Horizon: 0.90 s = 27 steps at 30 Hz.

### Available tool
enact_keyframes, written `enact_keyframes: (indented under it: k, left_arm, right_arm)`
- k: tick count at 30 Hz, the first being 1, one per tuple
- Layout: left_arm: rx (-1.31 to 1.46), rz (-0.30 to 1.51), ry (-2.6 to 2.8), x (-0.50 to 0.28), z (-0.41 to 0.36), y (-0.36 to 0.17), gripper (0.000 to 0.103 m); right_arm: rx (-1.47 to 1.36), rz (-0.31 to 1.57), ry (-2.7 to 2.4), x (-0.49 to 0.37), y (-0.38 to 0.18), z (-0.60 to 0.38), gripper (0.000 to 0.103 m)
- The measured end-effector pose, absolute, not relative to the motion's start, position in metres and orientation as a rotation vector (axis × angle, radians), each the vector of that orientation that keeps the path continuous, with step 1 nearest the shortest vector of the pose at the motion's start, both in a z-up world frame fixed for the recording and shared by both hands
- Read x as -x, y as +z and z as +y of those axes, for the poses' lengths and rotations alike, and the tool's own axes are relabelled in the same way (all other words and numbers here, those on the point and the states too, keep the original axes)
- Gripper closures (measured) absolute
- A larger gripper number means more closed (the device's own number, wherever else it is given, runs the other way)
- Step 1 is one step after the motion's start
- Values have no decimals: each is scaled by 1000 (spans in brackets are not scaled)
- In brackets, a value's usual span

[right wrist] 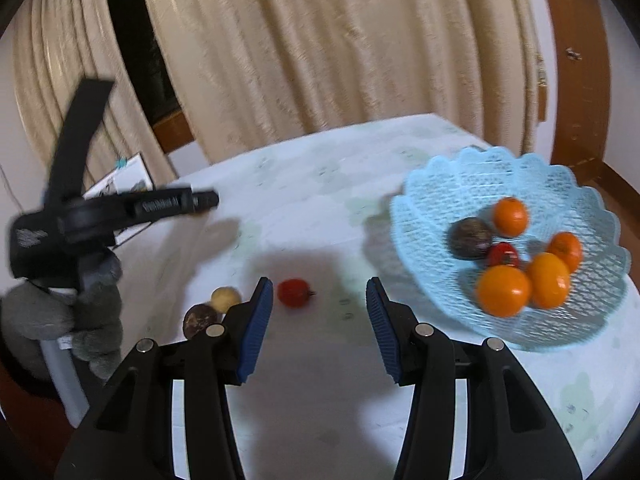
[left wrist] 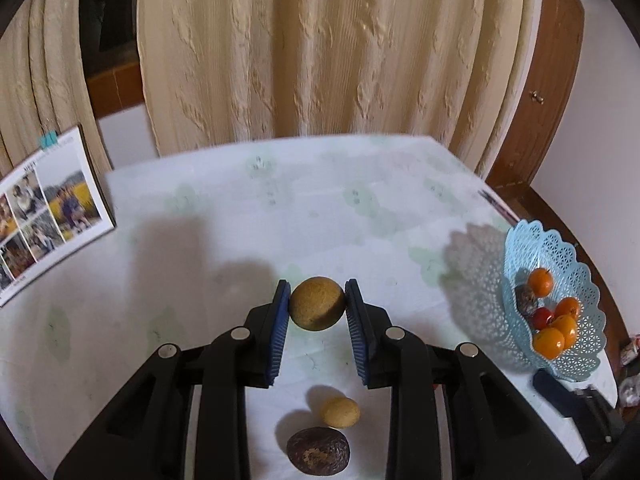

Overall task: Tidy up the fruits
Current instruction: 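Close the right gripper around the red tomato while the left holds the tan fruit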

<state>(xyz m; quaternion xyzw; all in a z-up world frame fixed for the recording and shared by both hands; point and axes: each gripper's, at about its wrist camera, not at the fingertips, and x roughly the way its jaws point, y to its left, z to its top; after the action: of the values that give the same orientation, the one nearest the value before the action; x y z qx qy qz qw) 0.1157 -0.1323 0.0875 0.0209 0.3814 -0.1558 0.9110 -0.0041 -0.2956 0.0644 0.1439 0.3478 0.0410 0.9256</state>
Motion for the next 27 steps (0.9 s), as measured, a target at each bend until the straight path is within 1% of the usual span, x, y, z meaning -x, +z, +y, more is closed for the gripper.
enact_keyframes:
  k: [9,19,22,24,25,27]
  left_arm:
    - [-53,712,-312,-103,-129,108,75]
    - [-47,689,-305,-100,-124,116,75]
    - [-47,690,-306,-101,-124,116,75]
    - [-46,690,-305,-101,-124,116,75]
    - [-47,690,-305,-101,-124,116,75]
    - [-47,689,-306,-101,-124,116,75]
  right_arm:
    - [-282,822,141,-35,43,-275,53]
    - [-213,908,156,-66,22,-255,53]
    - [-190,916,154,-69,19,-251,56]
    - [-176,919,148,-71,19,-249,64]
    - [-173,920,144,-71,18,-249,65]
    - [-167,919,135,-72,18,-249,74]
